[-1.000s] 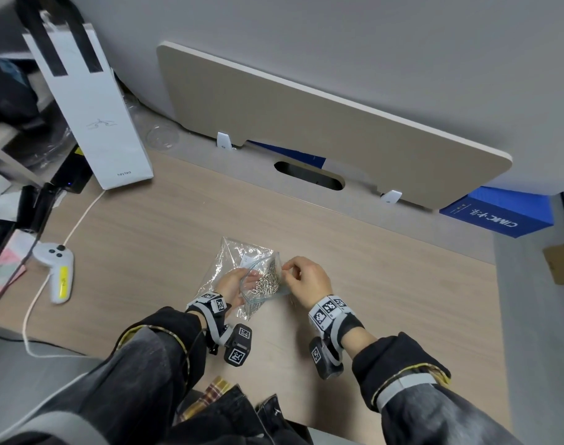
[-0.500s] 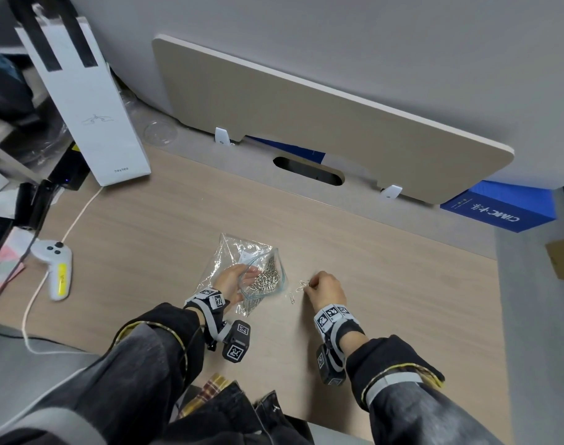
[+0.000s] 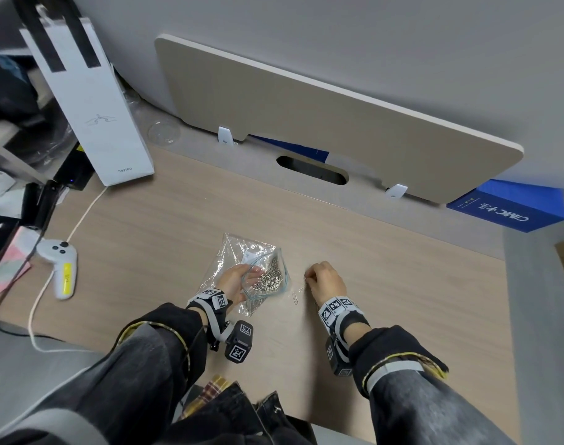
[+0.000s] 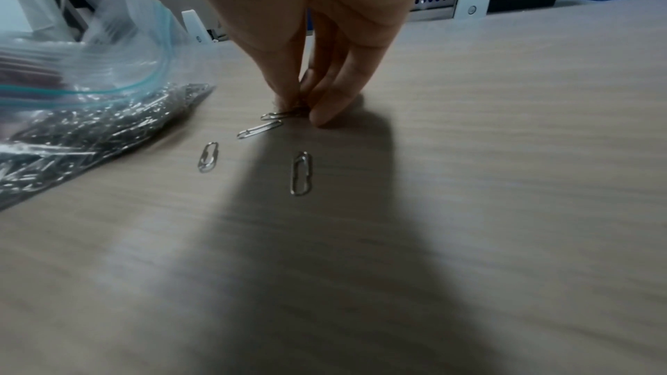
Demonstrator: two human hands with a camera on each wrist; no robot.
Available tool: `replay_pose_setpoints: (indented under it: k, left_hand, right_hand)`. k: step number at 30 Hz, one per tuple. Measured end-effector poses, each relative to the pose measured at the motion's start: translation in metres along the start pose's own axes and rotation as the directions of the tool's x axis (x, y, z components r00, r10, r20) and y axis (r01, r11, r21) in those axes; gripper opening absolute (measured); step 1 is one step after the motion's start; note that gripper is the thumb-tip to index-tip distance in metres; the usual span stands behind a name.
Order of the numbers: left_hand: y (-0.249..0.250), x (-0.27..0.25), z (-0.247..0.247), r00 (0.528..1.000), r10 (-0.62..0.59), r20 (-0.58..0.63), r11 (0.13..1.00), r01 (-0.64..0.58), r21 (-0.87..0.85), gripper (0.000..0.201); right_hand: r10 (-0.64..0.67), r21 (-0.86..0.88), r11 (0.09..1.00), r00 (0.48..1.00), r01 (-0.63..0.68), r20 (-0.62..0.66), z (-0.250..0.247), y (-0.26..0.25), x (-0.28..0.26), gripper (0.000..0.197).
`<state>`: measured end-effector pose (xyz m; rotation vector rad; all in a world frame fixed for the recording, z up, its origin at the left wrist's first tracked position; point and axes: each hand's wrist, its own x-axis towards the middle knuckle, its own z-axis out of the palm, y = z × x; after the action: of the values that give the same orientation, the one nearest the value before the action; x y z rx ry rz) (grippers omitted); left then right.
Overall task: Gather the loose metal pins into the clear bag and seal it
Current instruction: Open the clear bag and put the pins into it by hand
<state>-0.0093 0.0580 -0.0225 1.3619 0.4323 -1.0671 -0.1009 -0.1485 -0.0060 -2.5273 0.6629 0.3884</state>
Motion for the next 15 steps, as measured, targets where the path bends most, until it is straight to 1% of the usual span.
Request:
replay_pose_setpoints:
  k: [1, 2, 4, 6, 9, 13, 15]
  left_hand:
    - [0.0, -0.001, 0.0, 1.0, 0.0, -0.001, 1.0, 0.0, 0.0, 0.03]
    - [0.0, 0.0, 0.0, 1.0, 0.002, 0.002, 1.0, -0.002, -0.003, 0.03]
    - [0.0, 0.0, -0.001, 1.0, 0.002, 0.004, 1.0, -0.002, -0.004, 0.03]
    - [0.0, 0.001, -0.001, 1.0, -0.001, 0.007, 1.0, 0.001, -0.001, 0.032]
    - [0.001, -0.001, 0.0, 1.0, -0.004, 0.014, 1.0, 0.004, 0.0, 0.034]
    - [0.003, -0.002, 0.001, 1.0, -0.009, 0.014, 1.0, 0.009, 0.004, 0.033]
    - [0.002, -0.002, 0.0, 1.0, -0.007, 0.017, 1.0, 0.006, 0.01, 0.035]
  right_hand:
    - [-0.023, 0.001, 1.0, 1.0, 0.023, 0.014, 0.001, 0.0, -0.001, 0.008]
    - [-0.038, 0.0, 0.999, 0.999, 0.038, 0.033, 0.001, 0.001, -0.003, 0.01]
    - [-0.052, -0.019, 0.998, 0.996, 0.054, 0.079, 0.001, 0.002, -0.007, 0.023]
    - [-0.064, -0.06, 0.996, 0.992, 0.07, 0.106, 0.0, 0.001, -0.011, 0.03]
    - [-0.065, -0.082, 0.994, 0.993, 0.073, 0.094, 0.003, -0.003, -0.017, 0.03]
    - [0.02, -0.031, 0.999, 0.999, -0.018, 0.046, 0.011, -0.009, -0.022, 0.034]
    - [0.019, -0.059, 0.998, 0.999, -0.016, 0.045, 0.014, -0.012, -0.025, 0.036]
